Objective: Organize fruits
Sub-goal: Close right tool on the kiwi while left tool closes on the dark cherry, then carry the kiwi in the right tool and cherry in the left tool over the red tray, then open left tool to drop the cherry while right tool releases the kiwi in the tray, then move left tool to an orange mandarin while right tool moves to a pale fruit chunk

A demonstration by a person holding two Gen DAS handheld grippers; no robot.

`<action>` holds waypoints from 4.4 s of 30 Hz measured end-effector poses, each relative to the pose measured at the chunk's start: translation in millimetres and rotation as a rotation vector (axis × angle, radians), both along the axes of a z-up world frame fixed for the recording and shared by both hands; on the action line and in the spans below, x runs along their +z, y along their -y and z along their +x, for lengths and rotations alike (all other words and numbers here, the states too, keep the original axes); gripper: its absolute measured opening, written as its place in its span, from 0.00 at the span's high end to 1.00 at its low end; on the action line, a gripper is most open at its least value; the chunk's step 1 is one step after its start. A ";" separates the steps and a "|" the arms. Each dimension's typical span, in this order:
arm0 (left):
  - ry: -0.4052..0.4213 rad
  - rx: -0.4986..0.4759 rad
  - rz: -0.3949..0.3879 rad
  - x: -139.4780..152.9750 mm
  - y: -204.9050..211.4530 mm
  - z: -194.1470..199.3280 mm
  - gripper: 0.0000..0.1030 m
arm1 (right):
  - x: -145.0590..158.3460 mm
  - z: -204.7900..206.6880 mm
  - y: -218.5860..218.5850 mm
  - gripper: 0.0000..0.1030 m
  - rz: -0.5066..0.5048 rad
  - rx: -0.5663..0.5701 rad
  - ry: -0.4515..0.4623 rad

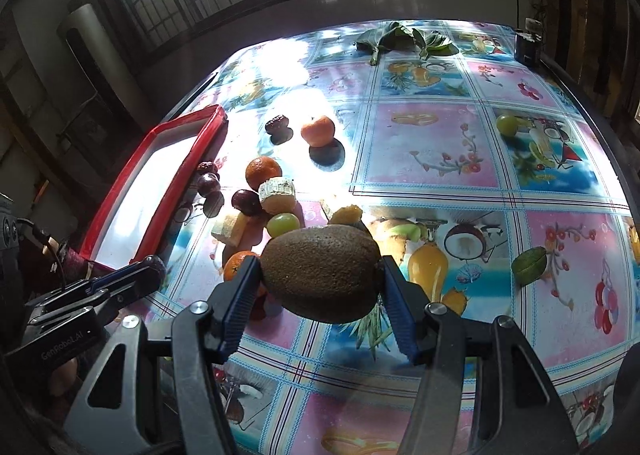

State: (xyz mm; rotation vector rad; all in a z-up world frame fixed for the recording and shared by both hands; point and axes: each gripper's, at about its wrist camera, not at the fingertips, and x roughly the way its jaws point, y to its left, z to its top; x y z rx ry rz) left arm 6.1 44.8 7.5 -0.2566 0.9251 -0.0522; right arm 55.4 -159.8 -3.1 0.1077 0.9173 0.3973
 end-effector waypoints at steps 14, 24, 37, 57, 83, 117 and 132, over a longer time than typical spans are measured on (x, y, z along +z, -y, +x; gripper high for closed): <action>0.041 0.107 -0.005 11.4 -51.6 -12.2 0.78 | 15.9 -7.7 -40.8 0.40 0.008 0.090 0.029; 0.038 0.240 0.012 11.4 -110.8 -9.3 0.78 | 21.2 -16.0 -97.9 0.40 0.030 0.245 0.029; -0.023 0.361 0.021 -2.8 -169.2 16.7 0.77 | 6.3 -3.5 -221.6 0.40 -0.004 0.502 0.004; -0.150 0.384 0.033 -28.8 -181.9 26.2 0.75 | -21.1 11.7 -250.5 0.26 -0.095 0.529 -0.068; -0.046 0.290 0.033 19.7 -109.0 12.4 0.44 | 17.1 -28.8 -90.5 0.22 0.057 0.301 -0.012; -0.126 -0.086 0.055 -11.0 54.1 27.1 0.40 | -8.8 -0.2 25.0 0.27 0.037 0.050 0.013; -0.177 -0.101 0.048 -31.4 65.7 51.4 0.40 | -20.1 54.6 8.3 0.45 0.004 0.105 -0.008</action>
